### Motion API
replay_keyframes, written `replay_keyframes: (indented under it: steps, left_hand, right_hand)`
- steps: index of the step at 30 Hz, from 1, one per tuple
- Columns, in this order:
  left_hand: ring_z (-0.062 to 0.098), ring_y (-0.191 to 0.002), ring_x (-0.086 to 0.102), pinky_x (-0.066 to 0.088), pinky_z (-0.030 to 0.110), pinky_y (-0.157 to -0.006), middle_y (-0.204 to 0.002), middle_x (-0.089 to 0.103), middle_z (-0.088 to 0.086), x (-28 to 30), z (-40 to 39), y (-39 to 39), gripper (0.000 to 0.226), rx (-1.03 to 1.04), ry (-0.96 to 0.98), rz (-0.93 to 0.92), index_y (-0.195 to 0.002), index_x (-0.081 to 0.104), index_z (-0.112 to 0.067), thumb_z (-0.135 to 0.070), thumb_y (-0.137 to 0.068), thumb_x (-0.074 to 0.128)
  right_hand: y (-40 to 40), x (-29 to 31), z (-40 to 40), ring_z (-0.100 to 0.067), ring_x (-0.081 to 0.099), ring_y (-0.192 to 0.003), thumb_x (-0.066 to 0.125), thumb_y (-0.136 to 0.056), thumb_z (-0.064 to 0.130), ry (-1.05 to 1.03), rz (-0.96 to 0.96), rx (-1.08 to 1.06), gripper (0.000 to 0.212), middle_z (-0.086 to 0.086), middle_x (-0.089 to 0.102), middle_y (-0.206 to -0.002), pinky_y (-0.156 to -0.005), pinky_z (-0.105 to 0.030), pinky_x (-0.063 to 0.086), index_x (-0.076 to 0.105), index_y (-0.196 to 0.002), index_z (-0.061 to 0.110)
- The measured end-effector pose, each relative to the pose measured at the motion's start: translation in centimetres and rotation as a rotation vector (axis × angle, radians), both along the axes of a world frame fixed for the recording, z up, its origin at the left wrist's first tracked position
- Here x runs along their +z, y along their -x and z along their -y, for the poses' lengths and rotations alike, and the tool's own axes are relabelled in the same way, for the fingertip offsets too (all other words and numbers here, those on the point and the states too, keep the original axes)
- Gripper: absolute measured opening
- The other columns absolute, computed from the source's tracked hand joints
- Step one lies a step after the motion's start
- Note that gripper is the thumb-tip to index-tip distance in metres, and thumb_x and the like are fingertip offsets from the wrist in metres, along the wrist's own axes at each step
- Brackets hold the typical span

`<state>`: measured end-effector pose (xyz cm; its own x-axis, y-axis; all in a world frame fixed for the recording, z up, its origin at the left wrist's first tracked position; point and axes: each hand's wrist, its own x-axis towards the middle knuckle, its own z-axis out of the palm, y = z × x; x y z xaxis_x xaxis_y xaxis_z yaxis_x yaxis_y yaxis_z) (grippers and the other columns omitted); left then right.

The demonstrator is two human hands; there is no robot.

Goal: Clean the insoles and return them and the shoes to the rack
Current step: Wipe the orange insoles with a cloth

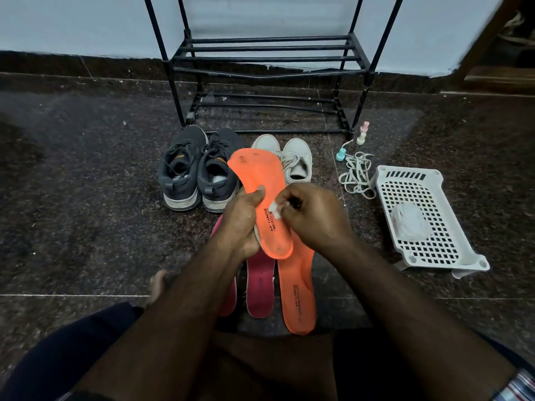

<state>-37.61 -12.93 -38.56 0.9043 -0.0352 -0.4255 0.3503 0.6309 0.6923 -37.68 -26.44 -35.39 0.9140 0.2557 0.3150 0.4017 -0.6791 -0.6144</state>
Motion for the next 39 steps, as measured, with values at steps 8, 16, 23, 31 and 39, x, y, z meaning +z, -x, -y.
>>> replay_keyframes:
  steps: [8, 16, 23, 31, 39]
  left_hand:
    - [0.036, -0.093, 0.071, 0.060, 0.047, -0.082, -0.116, 0.066, 0.026, -0.5, 0.1, 0.0, 0.042, -0.066, 0.007, -0.031, -0.139, 0.050, 0.002, -0.021, -0.104, 0.043]
    - [0.034, -0.082, 0.068, 0.056, 0.053, -0.080, -0.100, 0.068, 0.024, -1.2, 2.7, 0.2, 0.033, -0.252, -0.038, -0.098, -0.131, 0.053, -0.002, -0.020, -0.105, 0.044]
    - [0.025, -0.082, 0.069, 0.056, 0.044, -0.079, -0.096, 0.071, 0.012, -4.5, 7.9, 0.4, 0.030, -0.362, -0.237, -0.121, -0.131, 0.056, -0.003, -0.007, -0.102, 0.050]
    - [0.024, -0.083, 0.064, 0.056, 0.039, -0.081, -0.088, 0.065, 0.008, -8.1, 9.3, 0.4, 0.020, -0.662, -0.637, -0.112, -0.097, 0.065, -0.010, -0.028, -0.091, 0.069]
    - [0.028, -0.118, 0.058, 0.048, 0.035, -0.099, -0.132, 0.059, 0.006, -9.2, 3.9, 0.1, 0.048, -0.889, -1.597, 0.180, -0.136, 0.058, -0.026, -0.017, -0.090, 0.064]
  right_hand:
    - [0.3, -0.1, 0.1, 0.001, 0.059, -0.065, 0.069, -0.077, 0.008, 0.045, -0.235, 0.035, 0.016, 0.011, 0.068, -0.074, -0.065, -0.016, 0.045, 0.073, -0.081, 0.022]
    - [-2.0, 0.9, 7.0, -0.016, 0.055, -0.061, 0.062, -0.081, -0.014, -0.592, -0.561, -0.160, 0.024, -0.004, 0.053, -0.067, -0.062, -0.033, 0.054, 0.064, -0.085, 0.010]
    - [-2.1, -3.4, 10.0, -0.018, 0.068, -0.074, 0.060, -0.081, -0.014, -0.610, -0.736, -0.328, 0.025, -0.012, 0.065, -0.085, -0.062, -0.036, 0.061, 0.065, -0.094, 0.006]
    - [-2.6, -7.6, 12.6, -0.021, 0.063, -0.059, 0.064, -0.076, -0.014, -0.272, -0.754, -0.473, 0.019, -0.017, 0.067, -0.078, -0.051, -0.028, 0.057, 0.064, -0.080, 0.005]
    - [-3.1, -10.7, 13.6, -0.023, 0.073, -0.069, 0.064, -0.082, 0.011, -0.023, -0.841, -0.464, 0.011, -0.009, 0.073, -0.067, -0.074, -0.044, 0.061, 0.064, -0.070, 0.013]
